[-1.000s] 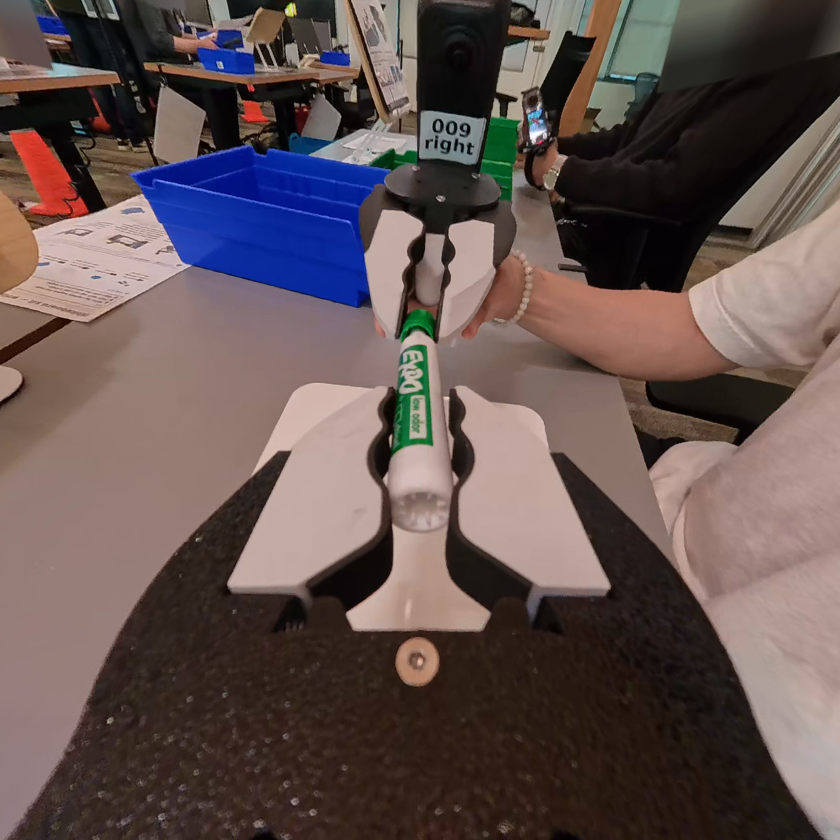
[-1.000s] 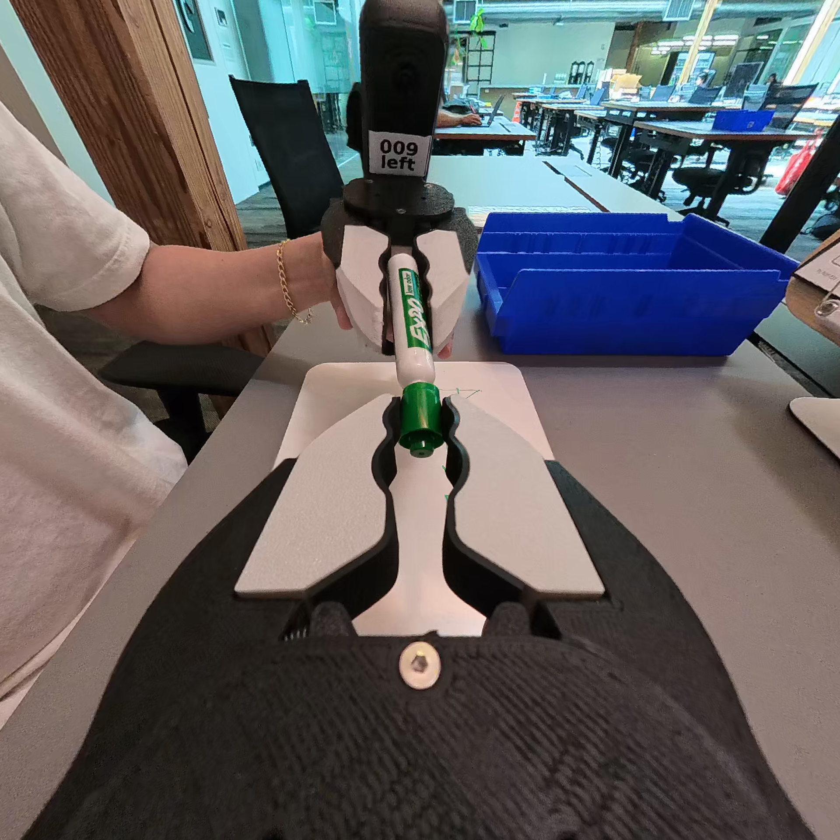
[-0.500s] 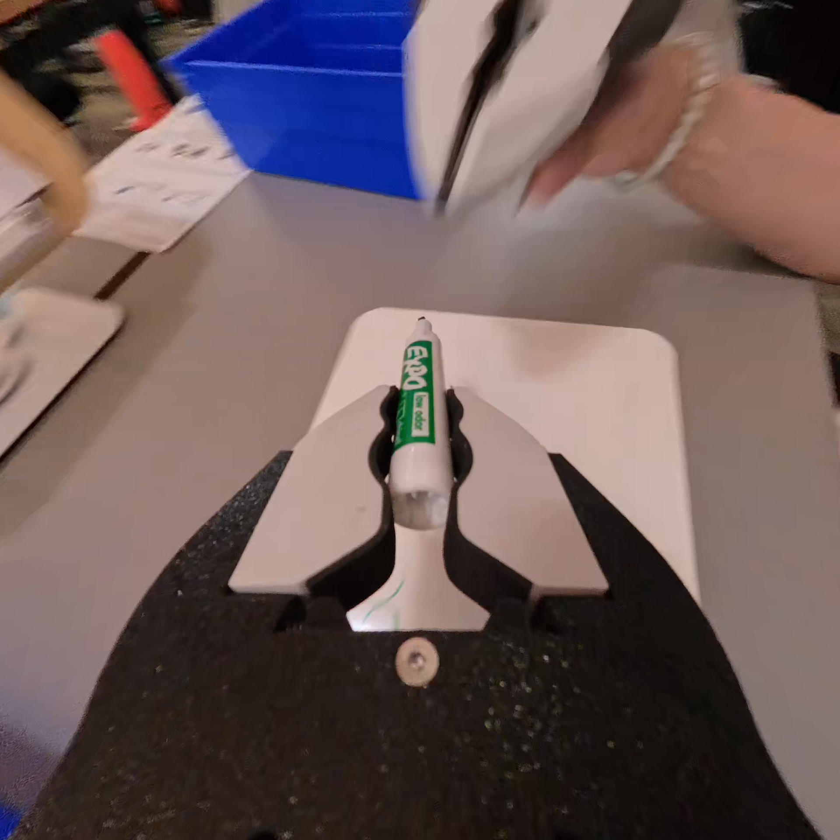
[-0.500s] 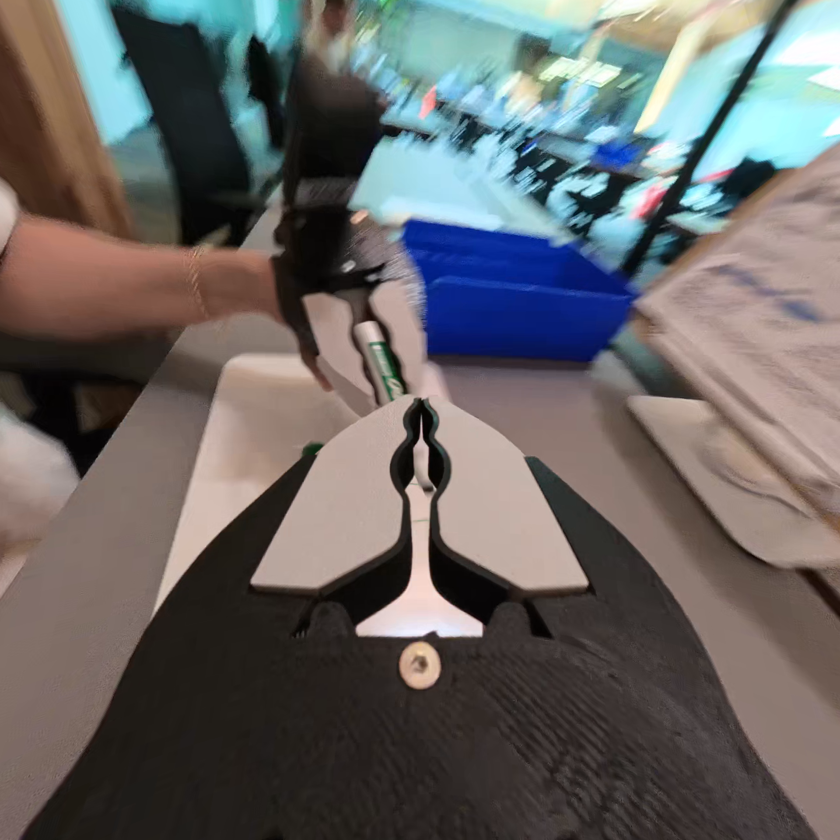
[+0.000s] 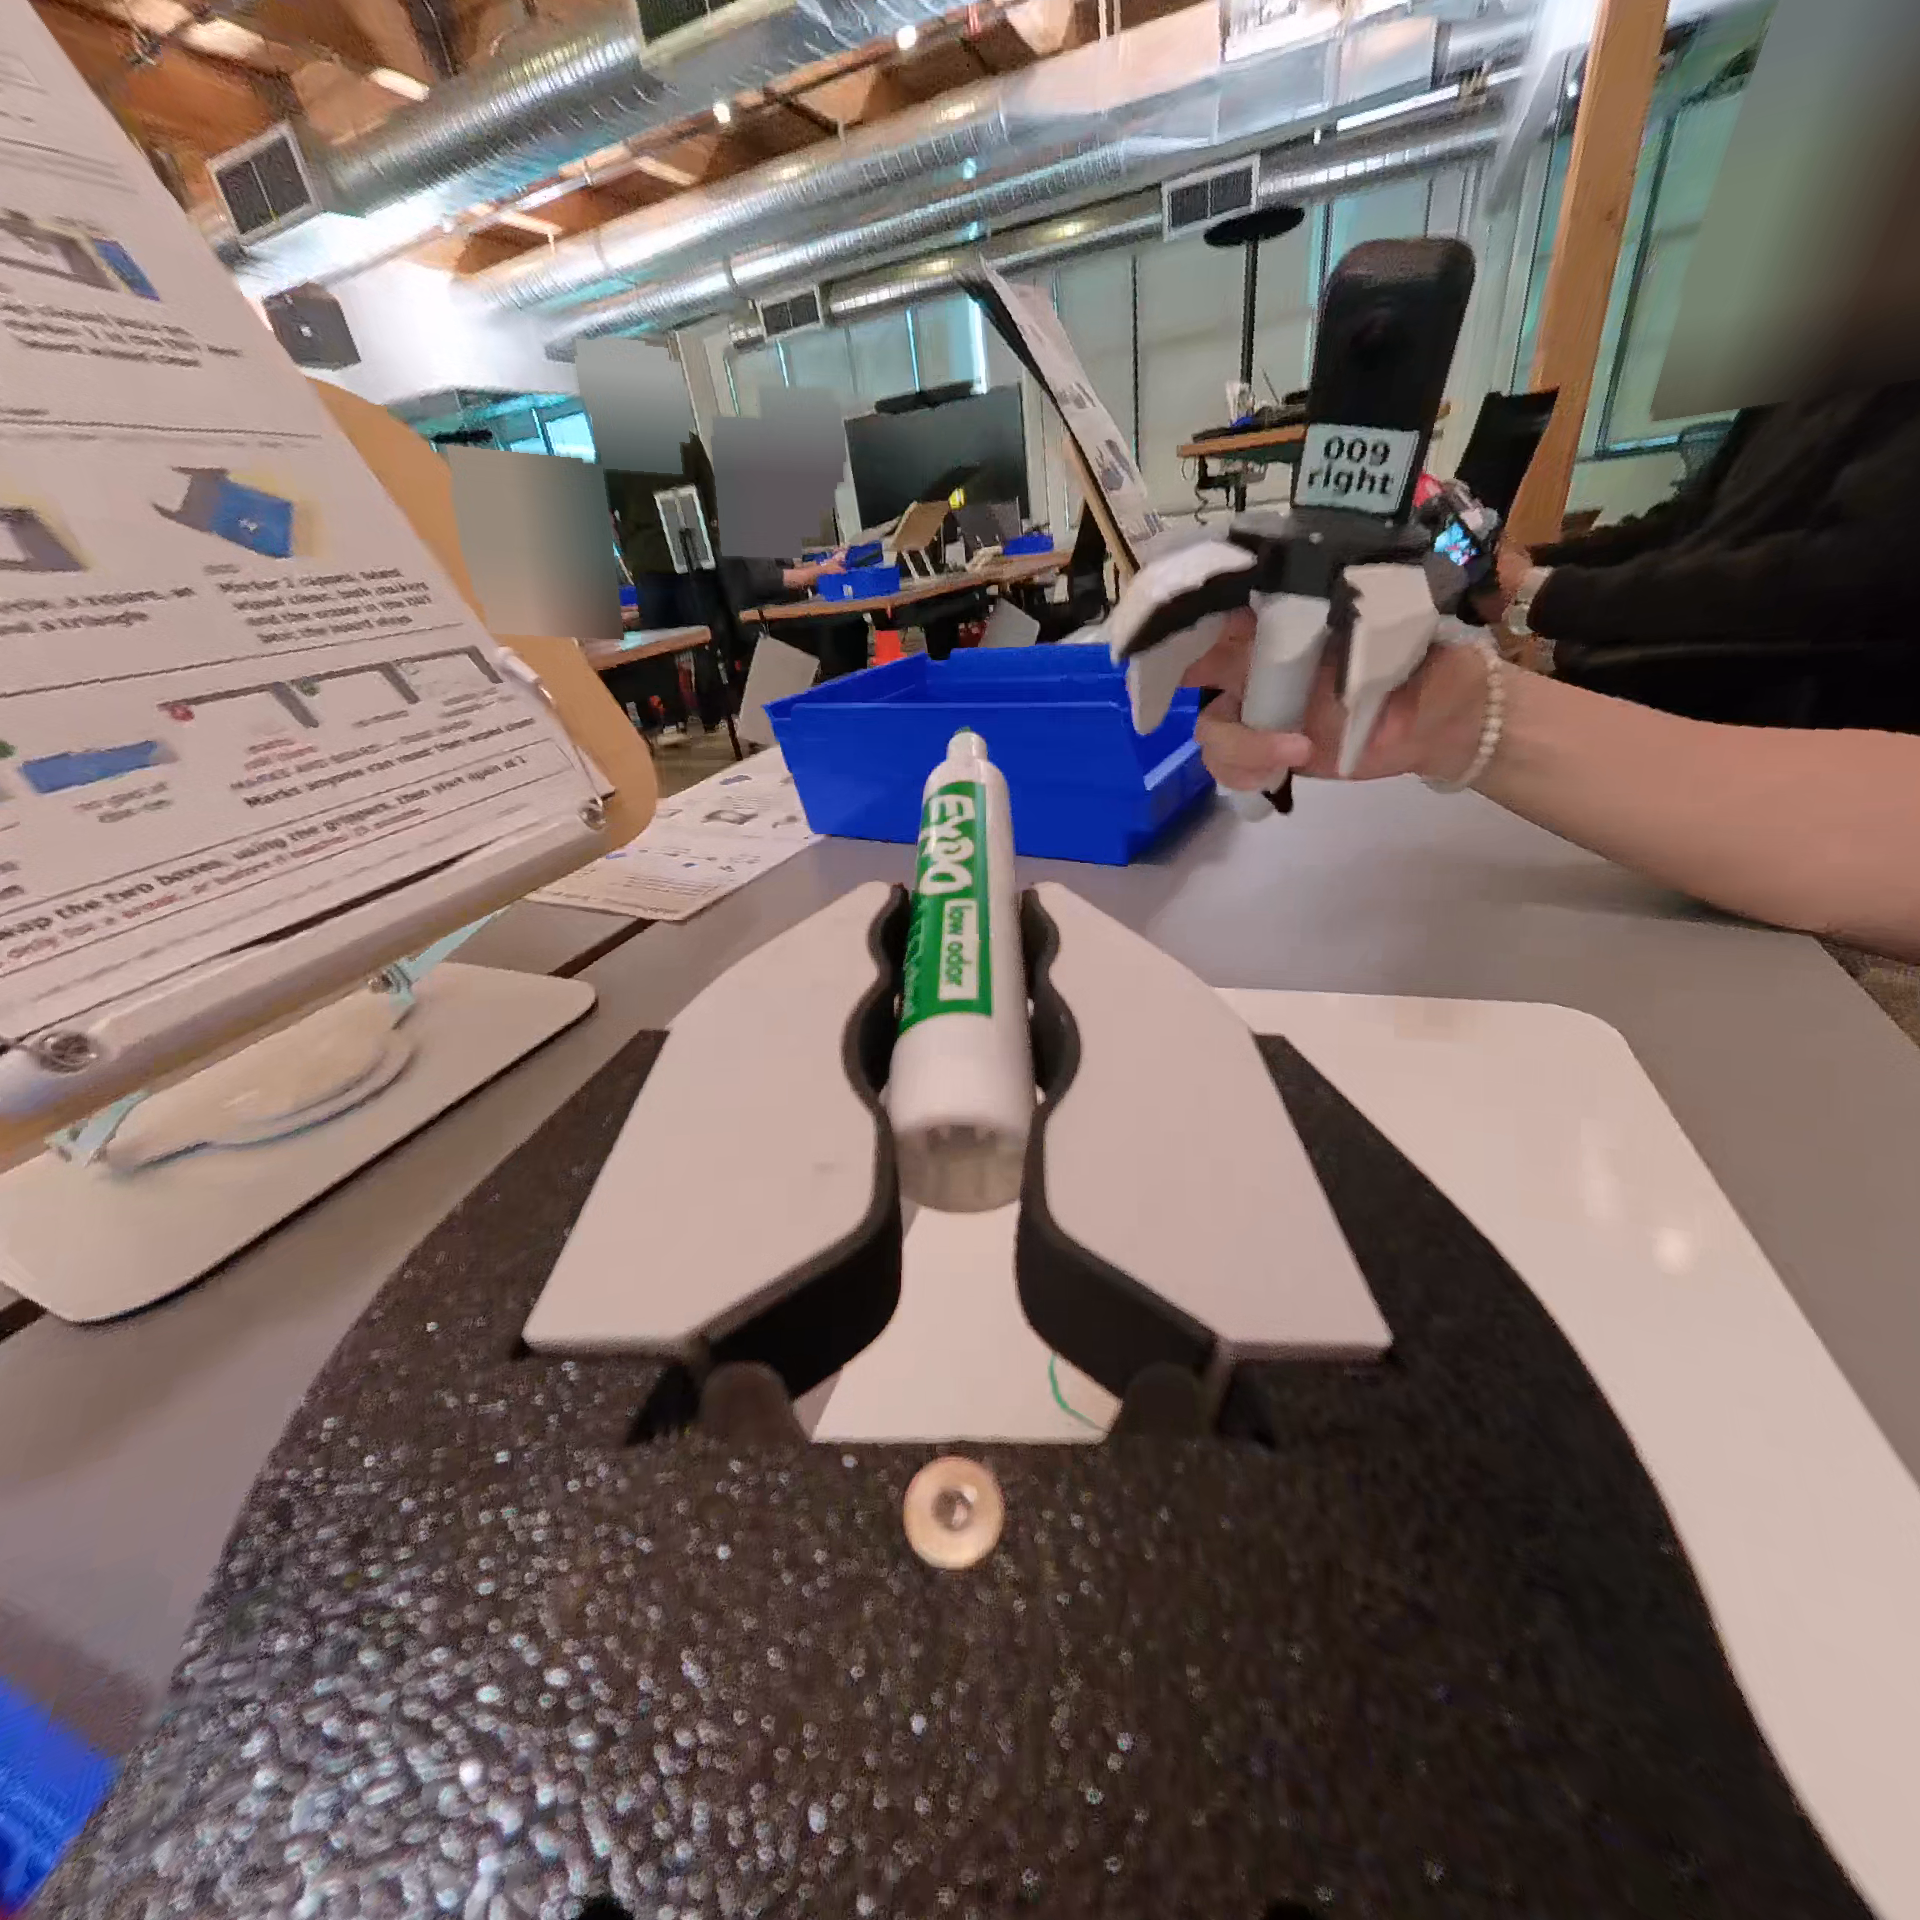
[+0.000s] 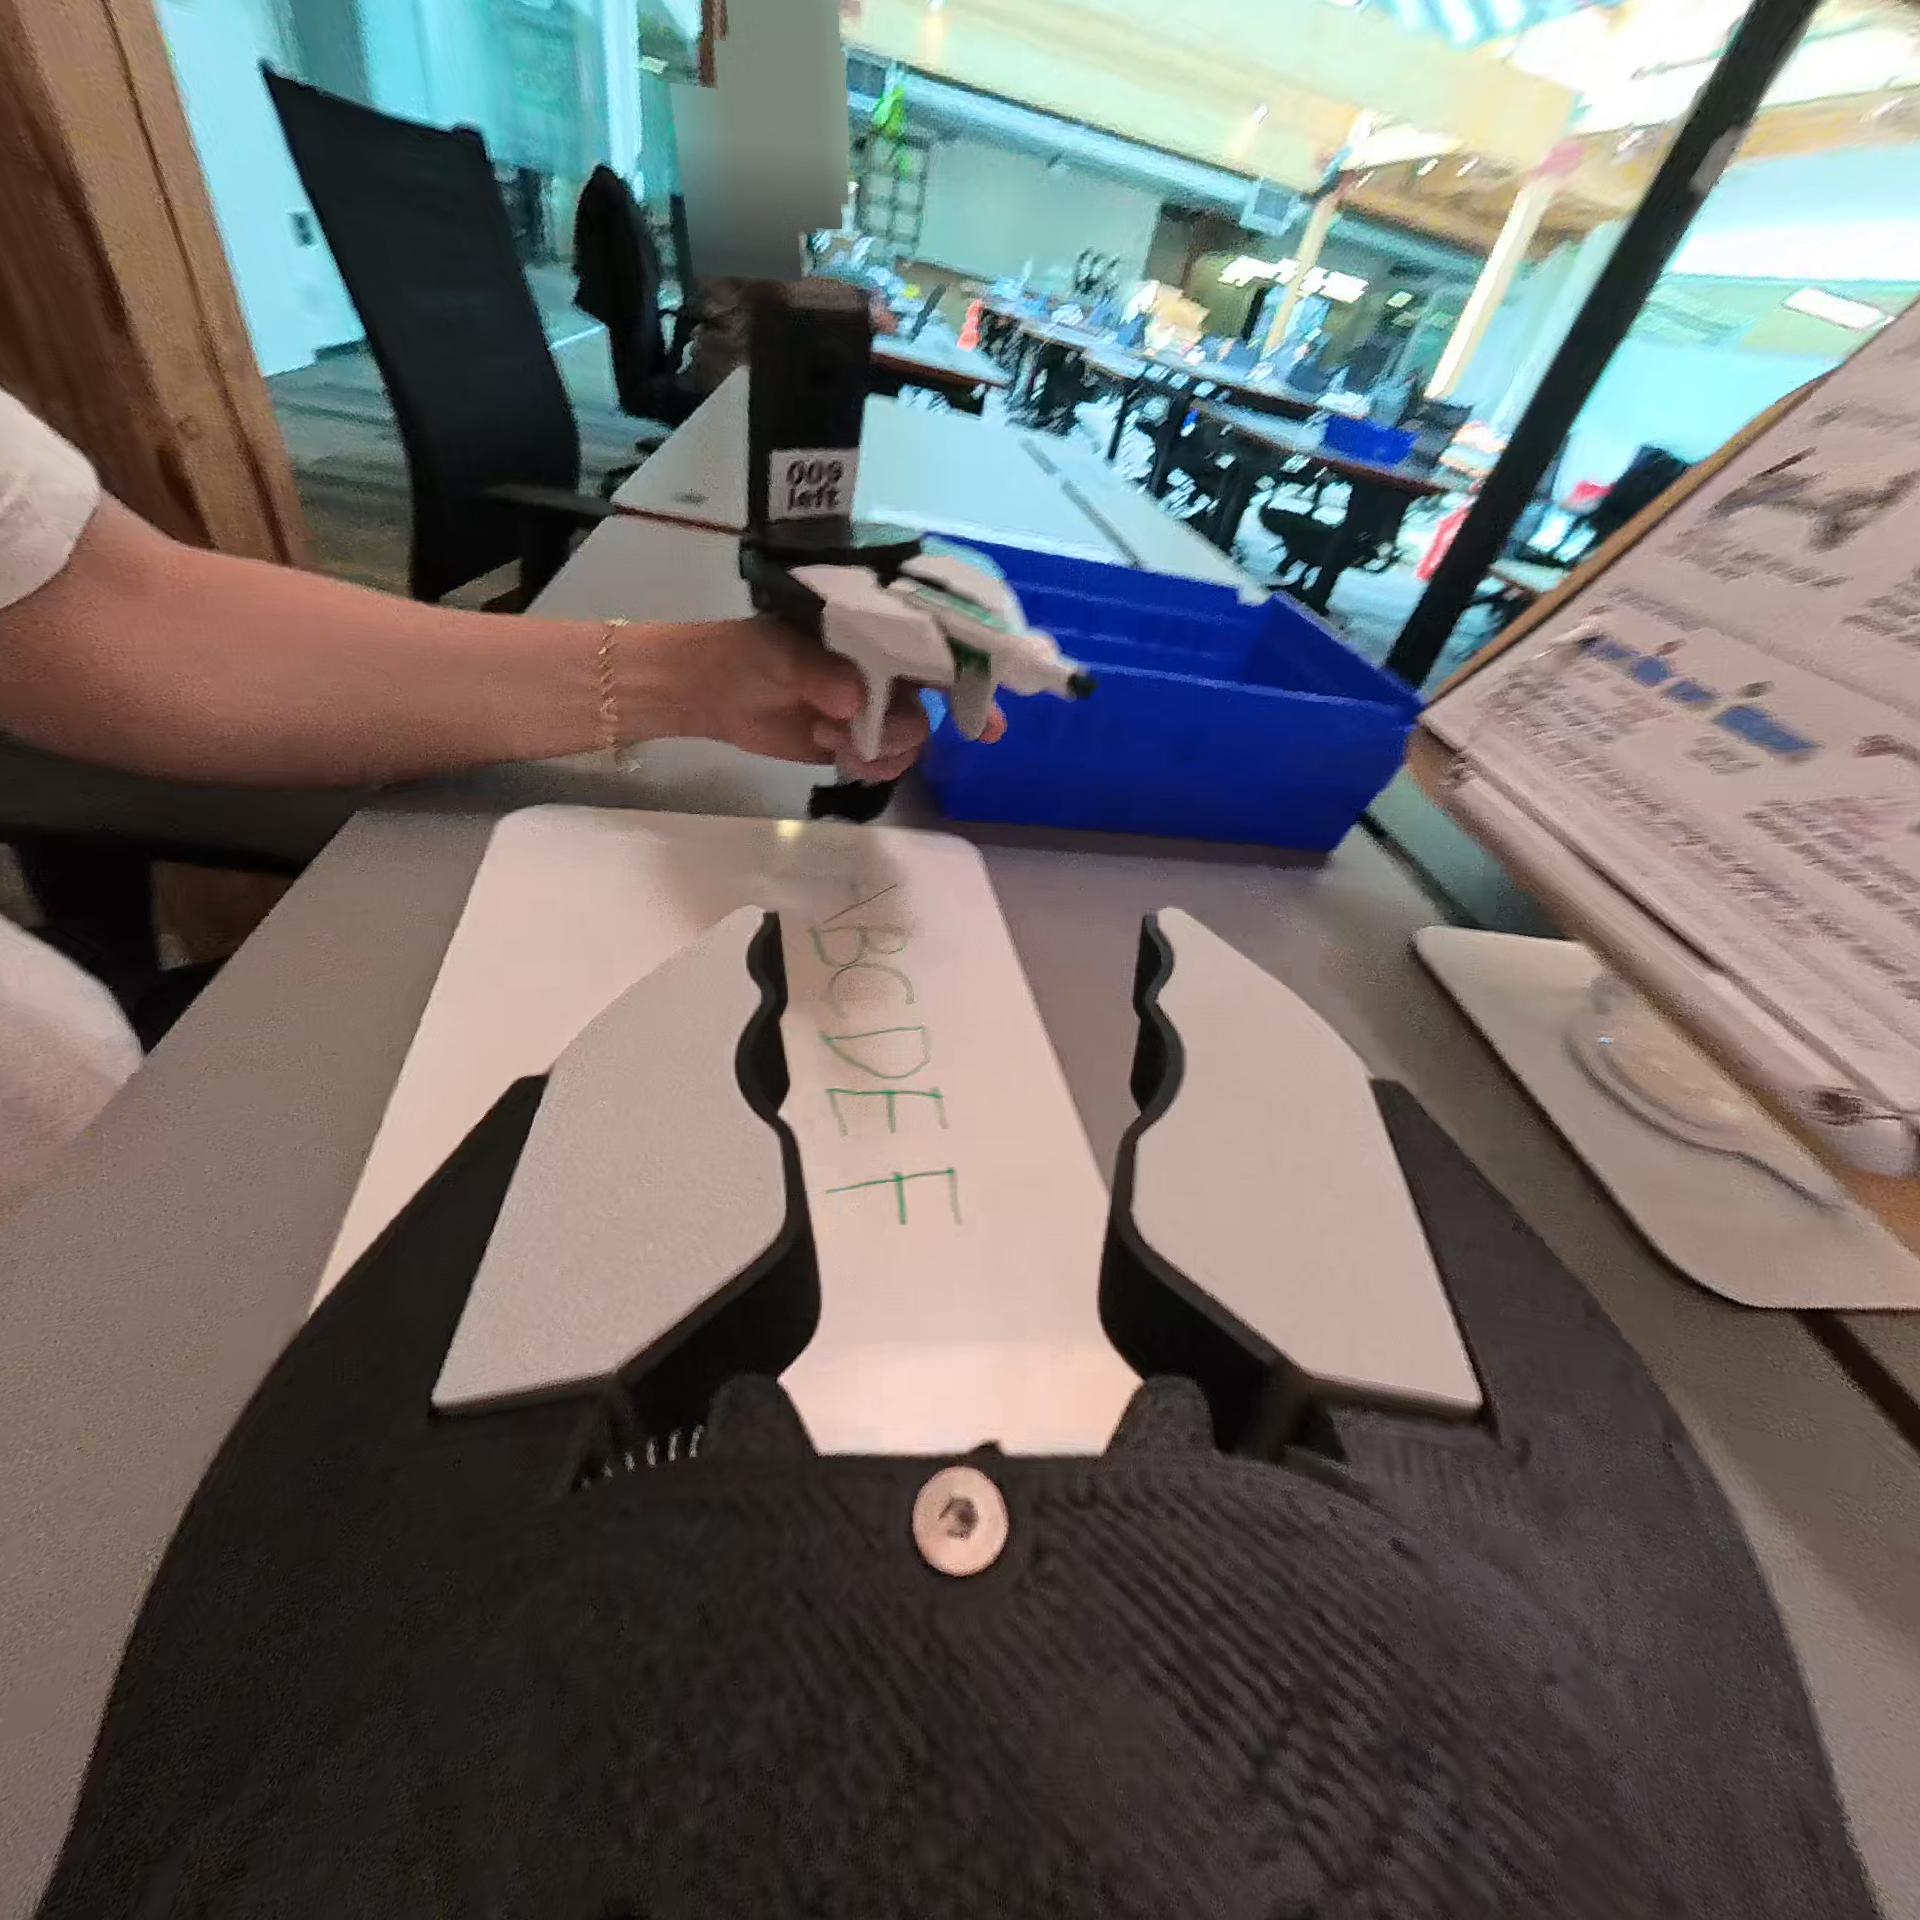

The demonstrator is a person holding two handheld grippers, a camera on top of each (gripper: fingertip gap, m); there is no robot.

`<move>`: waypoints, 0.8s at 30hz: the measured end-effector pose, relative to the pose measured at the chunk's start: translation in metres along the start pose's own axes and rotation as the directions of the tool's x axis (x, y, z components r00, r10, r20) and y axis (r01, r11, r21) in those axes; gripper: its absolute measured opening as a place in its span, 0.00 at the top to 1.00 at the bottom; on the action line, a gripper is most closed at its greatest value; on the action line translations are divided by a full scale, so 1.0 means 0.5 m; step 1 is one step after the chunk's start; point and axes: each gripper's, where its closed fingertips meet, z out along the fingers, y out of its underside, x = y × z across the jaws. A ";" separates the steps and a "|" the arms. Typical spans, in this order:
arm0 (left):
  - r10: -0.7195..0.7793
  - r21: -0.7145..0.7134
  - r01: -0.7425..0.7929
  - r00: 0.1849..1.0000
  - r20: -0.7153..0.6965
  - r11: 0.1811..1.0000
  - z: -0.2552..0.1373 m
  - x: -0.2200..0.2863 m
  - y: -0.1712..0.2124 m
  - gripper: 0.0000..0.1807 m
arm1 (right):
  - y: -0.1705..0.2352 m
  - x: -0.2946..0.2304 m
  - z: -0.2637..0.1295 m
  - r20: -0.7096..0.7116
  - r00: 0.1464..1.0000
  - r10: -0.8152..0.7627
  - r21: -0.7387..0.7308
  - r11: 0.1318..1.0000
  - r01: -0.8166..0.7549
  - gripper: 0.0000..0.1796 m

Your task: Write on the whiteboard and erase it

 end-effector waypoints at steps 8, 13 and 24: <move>0.067 0.119 -0.082 0.990 0.120 0.990 -0.064 0.032 -0.105 0.89 | 0.023 -0.039 0.110 0.057 0.998 0.003 -0.064 0.998 0.000 0.44; 0.082 0.027 -0.095 0.943 0.323 0.995 -0.221 -0.009 -0.153 0.89 | 0.010 -0.109 0.261 0.102 0.995 -0.013 -0.196 0.980 0.033 0.48; -0.092 0.092 0.043 0.770 0.631 0.995 -0.518 -0.077 -0.111 0.89 | 0.061 -0.183 0.548 0.342 0.926 -0.163 -0.440 0.843 0.311 0.56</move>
